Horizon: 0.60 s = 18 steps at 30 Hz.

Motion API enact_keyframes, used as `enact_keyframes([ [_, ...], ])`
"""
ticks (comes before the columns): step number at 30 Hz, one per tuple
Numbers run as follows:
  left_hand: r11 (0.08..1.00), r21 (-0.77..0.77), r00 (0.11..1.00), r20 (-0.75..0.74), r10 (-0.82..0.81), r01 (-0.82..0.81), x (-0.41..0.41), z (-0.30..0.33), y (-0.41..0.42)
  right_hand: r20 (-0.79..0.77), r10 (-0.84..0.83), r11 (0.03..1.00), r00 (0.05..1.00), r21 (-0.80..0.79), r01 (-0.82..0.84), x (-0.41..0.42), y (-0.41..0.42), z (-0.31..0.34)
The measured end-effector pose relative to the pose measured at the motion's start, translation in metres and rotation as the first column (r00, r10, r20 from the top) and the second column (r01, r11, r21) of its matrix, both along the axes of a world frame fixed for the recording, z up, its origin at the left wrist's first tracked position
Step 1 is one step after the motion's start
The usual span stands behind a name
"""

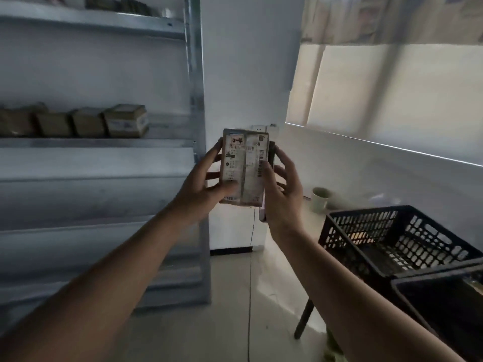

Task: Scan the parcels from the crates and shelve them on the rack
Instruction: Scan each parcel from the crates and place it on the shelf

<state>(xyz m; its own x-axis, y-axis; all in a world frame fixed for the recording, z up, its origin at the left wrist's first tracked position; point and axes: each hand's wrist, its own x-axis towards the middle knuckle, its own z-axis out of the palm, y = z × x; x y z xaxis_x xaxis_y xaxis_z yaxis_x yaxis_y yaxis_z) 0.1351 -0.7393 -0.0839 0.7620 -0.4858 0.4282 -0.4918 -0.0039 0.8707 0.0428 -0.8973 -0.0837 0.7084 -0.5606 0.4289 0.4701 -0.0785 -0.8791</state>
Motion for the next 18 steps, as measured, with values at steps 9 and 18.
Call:
enact_keyframes([
  [9,0.996,-0.019,0.985,0.151,0.089,-0.087,0.081,0.014,0.165,0.03,0.075,0.997,0.997,-0.011,-0.075,0.103,0.158,0.012],
  [18,0.993,-0.019,0.979,0.164,0.12,-0.119,0.167,0.022,0.227,0.018,0.112,0.994,0.994,0.014,-0.112,0.205,0.22,0.015],
])
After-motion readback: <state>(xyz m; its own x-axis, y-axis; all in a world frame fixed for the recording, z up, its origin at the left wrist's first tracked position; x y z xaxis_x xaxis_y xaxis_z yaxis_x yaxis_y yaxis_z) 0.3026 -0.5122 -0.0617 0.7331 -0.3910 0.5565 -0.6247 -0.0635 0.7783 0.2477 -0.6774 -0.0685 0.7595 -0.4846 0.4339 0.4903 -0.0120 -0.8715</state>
